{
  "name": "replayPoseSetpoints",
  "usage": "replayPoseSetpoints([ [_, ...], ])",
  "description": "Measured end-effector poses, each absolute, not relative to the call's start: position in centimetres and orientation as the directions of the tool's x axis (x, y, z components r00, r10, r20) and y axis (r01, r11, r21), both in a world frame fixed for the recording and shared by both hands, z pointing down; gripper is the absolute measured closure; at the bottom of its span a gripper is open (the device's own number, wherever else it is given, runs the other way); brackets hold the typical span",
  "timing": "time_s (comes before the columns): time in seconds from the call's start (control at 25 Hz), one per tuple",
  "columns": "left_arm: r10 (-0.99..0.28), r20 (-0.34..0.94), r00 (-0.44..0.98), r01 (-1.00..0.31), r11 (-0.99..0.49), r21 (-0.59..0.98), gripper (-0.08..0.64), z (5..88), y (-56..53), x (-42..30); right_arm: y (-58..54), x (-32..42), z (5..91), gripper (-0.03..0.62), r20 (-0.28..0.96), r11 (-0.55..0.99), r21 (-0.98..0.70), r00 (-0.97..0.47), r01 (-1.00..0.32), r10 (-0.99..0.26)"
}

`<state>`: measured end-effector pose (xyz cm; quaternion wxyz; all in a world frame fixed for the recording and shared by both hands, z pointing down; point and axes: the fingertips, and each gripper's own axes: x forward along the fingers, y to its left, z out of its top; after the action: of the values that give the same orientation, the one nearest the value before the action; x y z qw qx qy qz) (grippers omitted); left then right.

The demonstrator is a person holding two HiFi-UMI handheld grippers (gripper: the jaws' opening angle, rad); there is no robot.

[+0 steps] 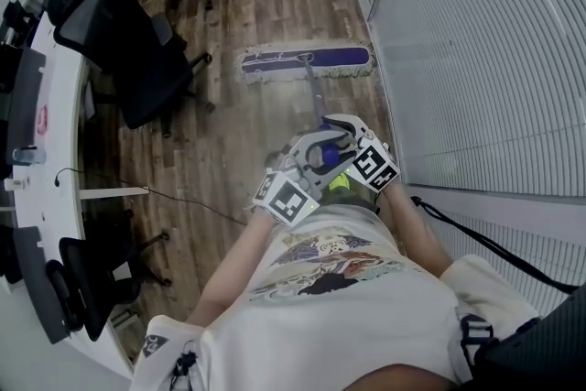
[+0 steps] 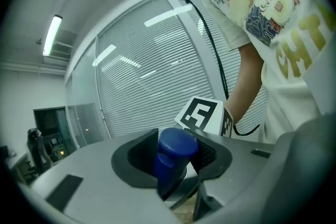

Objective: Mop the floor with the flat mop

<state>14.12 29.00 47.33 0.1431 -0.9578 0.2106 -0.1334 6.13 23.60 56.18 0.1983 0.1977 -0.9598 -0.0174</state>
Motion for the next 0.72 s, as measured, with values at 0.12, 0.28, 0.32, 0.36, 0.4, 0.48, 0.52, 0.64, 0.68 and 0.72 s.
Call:
replayPoseSetpoints([
  [0.12,-0.464,0.164,0.87,-0.401,-0.861,-0.312,0.425,45.6,25.2,15.1,20.1,7.2,55.0,0.422,0.341,0.927,0.077,-0.864,-0.368,-0.371],
  [0.28,-0.511,0.118,0.851,-0.454,-0.831,-0.322,0.423,43.7,21.0,16.0,16.4,8.3,53.7,0.416,0.283,0.933,0.031,-0.892,-0.359,-0.353],
  [0.32,-0.522,0.114,0.845,-0.466,-0.824,-0.321,0.423,43.6,20.2,16.3,15.6,8.6,53.5,0.416,0.277,0.935,0.027,-0.896,-0.354,-0.348],
  [0.36,-0.53,0.113,0.84,-0.475,-0.821,-0.317,0.422,43.6,19.5,16.6,15.0,9.0,53.5,0.416,0.271,0.936,0.023,-0.899,-0.35,-0.343],
  [0.4,-0.534,0.111,0.838,-0.481,-0.82,-0.31,0.422,43.7,18.9,17.1,14.5,9.5,53.5,0.416,0.263,0.938,0.016,-0.903,-0.347,-0.339],
  [0.48,-0.535,0.11,0.838,-0.486,-0.822,-0.297,0.416,44.1,17.8,18.2,13.3,10.5,53.7,0.414,0.253,0.939,0.01,-0.908,-0.343,-0.334],
  [0.52,-0.536,0.117,0.836,-0.486,-0.823,-0.294,0.413,44.4,17.2,18.6,12.7,10.8,53.8,0.413,0.254,0.94,0.012,-0.908,-0.342,-0.334],
  [0.64,-0.545,0.144,0.826,-0.493,-0.823,-0.283,0.407,45.6,16.1,18.8,11.6,10.9,55.0,0.411,0.269,0.947,0.012,-0.911,-0.321,-0.312],
  [0.68,-0.549,0.148,0.823,-0.499,-0.822,-0.275,0.406,46.0,15.7,18.7,11.3,10.8,55.4,0.41,0.268,0.949,0.006,-0.913,-0.316,-0.306],
  [0.72,-0.554,0.147,0.819,-0.507,-0.82,-0.265,0.403,46.2,15.2,18.7,10.9,10.8,55.6,0.41,0.263,0.948,-0.001,-0.915,-0.318,-0.307],
])
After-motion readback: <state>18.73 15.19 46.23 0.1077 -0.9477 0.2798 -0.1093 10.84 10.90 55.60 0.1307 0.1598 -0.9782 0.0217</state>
